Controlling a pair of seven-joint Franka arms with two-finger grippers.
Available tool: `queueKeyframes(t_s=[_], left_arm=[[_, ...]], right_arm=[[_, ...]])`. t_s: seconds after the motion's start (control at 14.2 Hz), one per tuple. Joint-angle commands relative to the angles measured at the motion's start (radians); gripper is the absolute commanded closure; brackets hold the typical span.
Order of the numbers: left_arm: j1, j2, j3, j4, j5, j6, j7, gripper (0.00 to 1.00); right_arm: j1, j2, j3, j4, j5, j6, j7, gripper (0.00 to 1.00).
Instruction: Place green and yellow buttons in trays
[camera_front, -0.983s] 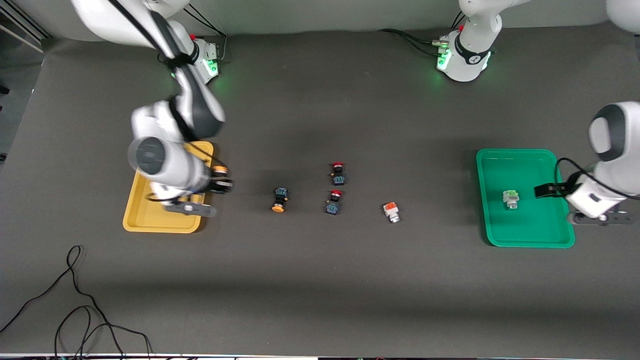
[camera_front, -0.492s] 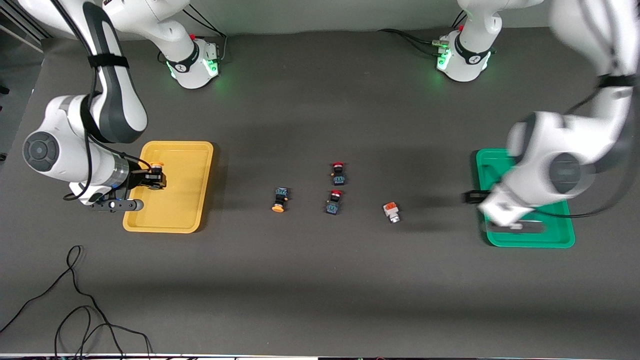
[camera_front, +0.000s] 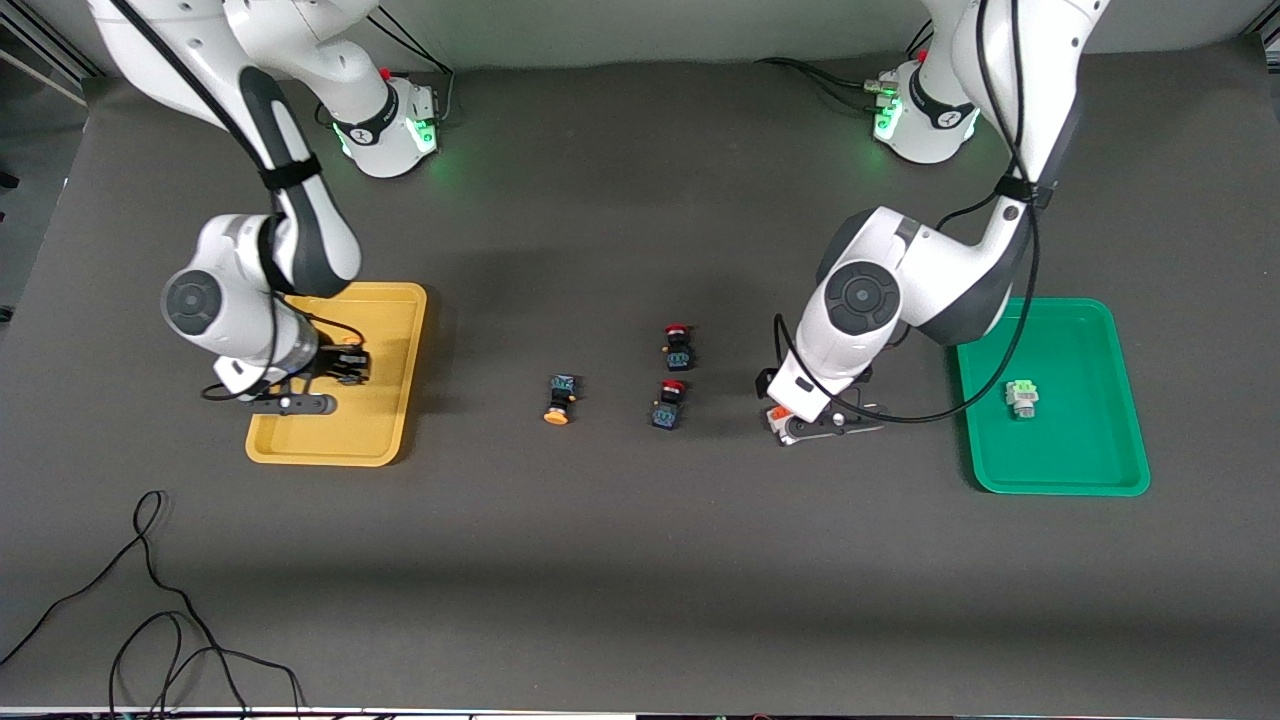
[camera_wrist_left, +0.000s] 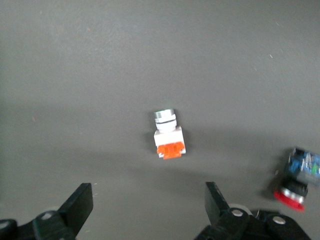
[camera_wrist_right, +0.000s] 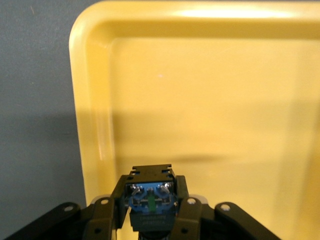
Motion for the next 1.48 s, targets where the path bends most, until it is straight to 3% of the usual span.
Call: queueKeyframes(t_s=[0.0, 0.07, 0.14, 0.21, 0.42, 0.49, 0.7, 0.77, 0.98, 1.19, 1.4], left_arm=[[0.001, 0.089, 0.014, 0.014, 0.000, 0.083, -0.108, 0.00], [0.003, 0.116, 0.016, 0.014, 0.001, 0.117, -0.153, 0.00], [0.003, 0.147, 0.016, 0.014, 0.010, 0.161, -0.193, 0.00], [0.002, 0.167, 0.017, 0.014, 0.014, 0.194, -0.201, 0.00], [-0.006, 0.190, 0.017, 0.014, 0.017, 0.203, -0.201, 0.01], [-0.012, 0.192, 0.017, 0.014, 0.020, 0.205, -0.201, 0.13], [-0.015, 0.197, 0.018, 0.014, 0.023, 0.202, -0.205, 0.77], [-0.014, 0.193, 0.019, 0.014, 0.023, 0.200, -0.205, 0.93], [-0.003, 0.154, 0.021, 0.030, 0.020, 0.160, -0.204, 0.98], [0.043, 0.031, 0.007, 0.101, -0.011, -0.093, -0.156, 1.00], [0.125, -0.075, 0.007, 0.162, -0.141, -0.336, 0.131, 1.00]], right_arm=[[0.026, 0.044, -0.005, 0.003, 0.054, 0.035, -0.015, 1.00], [0.024, 0.051, -0.005, 0.003, 0.054, 0.043, -0.017, 0.96], [0.023, 0.051, -0.005, 0.001, 0.054, 0.044, -0.021, 0.40], [0.024, 0.045, -0.006, 0.001, 0.054, 0.040, -0.021, 0.00], [0.024, 0.003, -0.006, 0.004, 0.056, 0.006, 0.000, 0.00], [0.026, -0.032, -0.006, 0.009, 0.056, -0.015, 0.037, 0.00], [0.061, -0.095, -0.003, 0.089, 0.054, -0.131, 0.204, 0.00], [0.081, -0.086, -0.003, 0.155, 0.054, -0.217, 0.245, 0.00], [0.133, -0.051, 0.001, 0.309, 0.053, -0.342, 0.389, 0.00], [0.222, 0.040, 0.003, 0.418, 0.054, -0.353, 0.566, 0.00], [0.265, 0.164, 0.008, 0.534, 0.102, -0.353, 0.634, 0.00]])
